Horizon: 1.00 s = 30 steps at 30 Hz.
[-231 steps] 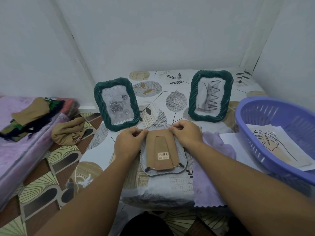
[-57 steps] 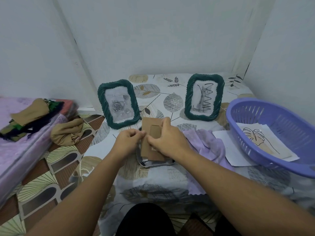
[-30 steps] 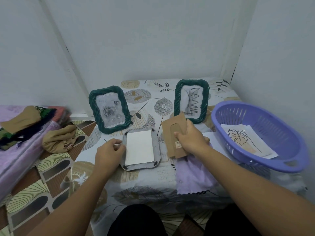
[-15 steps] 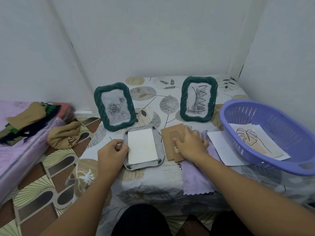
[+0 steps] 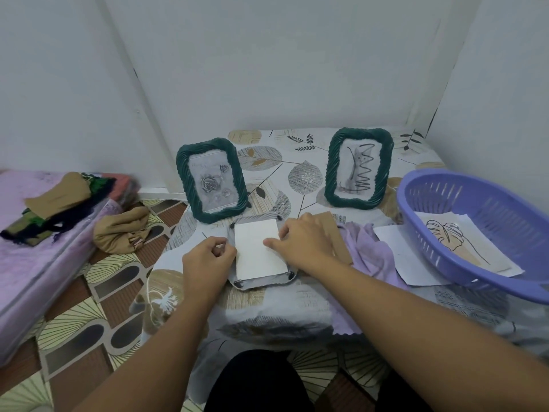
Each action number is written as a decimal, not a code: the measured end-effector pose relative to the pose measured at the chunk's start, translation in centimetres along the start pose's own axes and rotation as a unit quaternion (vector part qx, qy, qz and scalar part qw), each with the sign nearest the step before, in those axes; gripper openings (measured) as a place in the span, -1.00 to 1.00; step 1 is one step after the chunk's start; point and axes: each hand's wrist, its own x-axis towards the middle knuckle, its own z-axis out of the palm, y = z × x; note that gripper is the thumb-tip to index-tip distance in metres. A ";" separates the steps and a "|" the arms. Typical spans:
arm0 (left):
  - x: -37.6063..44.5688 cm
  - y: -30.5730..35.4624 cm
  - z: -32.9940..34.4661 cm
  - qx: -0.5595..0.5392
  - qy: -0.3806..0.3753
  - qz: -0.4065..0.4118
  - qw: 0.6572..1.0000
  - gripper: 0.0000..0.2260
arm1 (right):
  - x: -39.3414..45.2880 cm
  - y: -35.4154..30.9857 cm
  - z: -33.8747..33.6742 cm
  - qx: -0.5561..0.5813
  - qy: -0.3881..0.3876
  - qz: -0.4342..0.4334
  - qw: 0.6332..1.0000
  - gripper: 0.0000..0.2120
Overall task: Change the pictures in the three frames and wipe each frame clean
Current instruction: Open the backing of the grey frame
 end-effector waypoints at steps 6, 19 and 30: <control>0.0 -0.1 0.0 -0.001 -0.003 0.005 1.000 -0.85 | 0.5 -0.4 0.8 -0.033 0.008 0.034 0.999 -0.47; 0.0 -0.3 0.0 0.001 -0.008 0.010 1.000 -0.89 | 0.2 0.0 1.5 0.031 0.036 0.047 0.998 -0.71; 0.3 0.3 -0.9 -0.049 -0.030 -0.004 0.998 -0.82 | -0.5 1.5 -2.5 0.403 0.060 0.086 0.909 -0.90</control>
